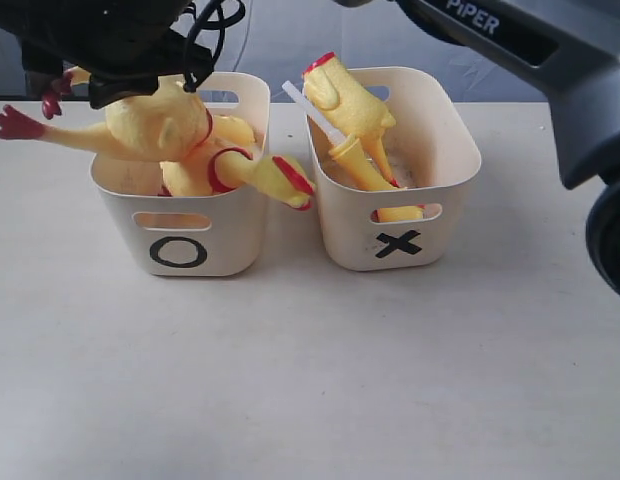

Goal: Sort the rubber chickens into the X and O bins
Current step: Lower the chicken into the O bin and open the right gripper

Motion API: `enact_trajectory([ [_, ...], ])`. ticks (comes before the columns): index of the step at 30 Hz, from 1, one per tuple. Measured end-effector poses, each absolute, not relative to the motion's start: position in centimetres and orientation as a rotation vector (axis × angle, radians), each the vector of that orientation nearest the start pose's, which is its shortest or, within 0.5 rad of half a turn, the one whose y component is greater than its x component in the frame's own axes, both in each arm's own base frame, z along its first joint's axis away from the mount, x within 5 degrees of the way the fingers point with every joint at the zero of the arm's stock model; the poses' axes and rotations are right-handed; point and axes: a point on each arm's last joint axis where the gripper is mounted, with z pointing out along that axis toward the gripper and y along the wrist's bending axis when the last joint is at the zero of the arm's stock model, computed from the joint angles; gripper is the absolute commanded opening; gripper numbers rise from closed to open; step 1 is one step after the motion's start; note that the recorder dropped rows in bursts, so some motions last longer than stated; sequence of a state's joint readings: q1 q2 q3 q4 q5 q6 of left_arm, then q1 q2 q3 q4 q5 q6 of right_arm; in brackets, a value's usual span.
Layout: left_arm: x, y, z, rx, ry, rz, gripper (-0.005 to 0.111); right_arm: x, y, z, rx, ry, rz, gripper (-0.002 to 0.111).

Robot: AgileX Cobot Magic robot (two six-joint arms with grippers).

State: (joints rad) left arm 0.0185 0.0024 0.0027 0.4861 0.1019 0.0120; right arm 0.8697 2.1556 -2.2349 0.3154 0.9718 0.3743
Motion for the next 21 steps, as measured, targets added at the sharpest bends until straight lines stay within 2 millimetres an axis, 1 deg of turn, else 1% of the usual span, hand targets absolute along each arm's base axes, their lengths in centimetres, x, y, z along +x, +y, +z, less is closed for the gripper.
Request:
enact_trajectory([
  [7,5.7,0.5,20.4,0.341,1.559,0.439,0.000,29.4,38.5,35.0,-0.557,2.513,0.933,0.058],
  [14,5.7,0.5,20.4,0.341,1.559,0.439,0.000,28.3,37.3,37.5,-0.577,2.488,0.933,0.058],
  [21,5.7,0.5,20.4,0.341,1.559,0.439,0.000,27.4,35.5,39.1,-0.620,2.508,0.824,0.058],
])
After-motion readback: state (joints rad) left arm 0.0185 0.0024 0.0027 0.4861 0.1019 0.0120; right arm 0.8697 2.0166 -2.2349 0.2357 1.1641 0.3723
